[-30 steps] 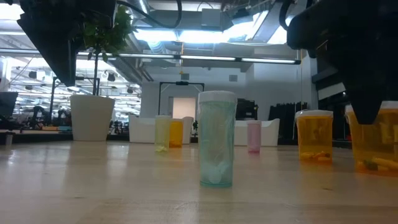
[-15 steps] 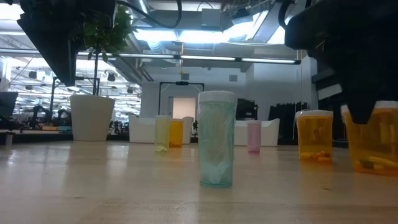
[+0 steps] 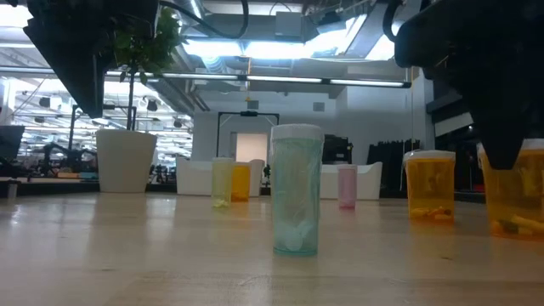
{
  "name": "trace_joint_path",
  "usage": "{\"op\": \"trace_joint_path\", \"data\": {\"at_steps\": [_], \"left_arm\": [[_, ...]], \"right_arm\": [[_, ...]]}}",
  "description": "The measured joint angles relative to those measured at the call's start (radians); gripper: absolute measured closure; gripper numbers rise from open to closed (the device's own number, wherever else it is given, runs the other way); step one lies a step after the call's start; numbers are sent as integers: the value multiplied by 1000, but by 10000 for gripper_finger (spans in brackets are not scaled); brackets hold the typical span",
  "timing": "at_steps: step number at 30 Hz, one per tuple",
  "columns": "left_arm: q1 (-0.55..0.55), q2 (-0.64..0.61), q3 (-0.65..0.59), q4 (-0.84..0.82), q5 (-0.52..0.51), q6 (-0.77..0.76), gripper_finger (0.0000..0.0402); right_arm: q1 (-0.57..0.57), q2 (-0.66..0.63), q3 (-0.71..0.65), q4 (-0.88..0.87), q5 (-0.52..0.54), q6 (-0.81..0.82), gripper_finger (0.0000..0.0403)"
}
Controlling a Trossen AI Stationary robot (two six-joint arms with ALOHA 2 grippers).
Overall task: Pick and place medicine bottles into bin by pill shape (circle, oval)
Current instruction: Put the orange capsule bottle into the right white bin
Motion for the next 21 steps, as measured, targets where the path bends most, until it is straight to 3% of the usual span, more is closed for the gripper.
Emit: {"op": "trace_joint_path", "data": {"at_steps": [6, 21], "left_arm": [[0, 0, 0, 0, 0, -1, 255], [0, 0, 0, 0, 0, 0, 255]], "right_arm": [[0, 0, 0, 0, 1, 0, 98], [-2, 0, 0, 1, 36, 1, 99]]}}
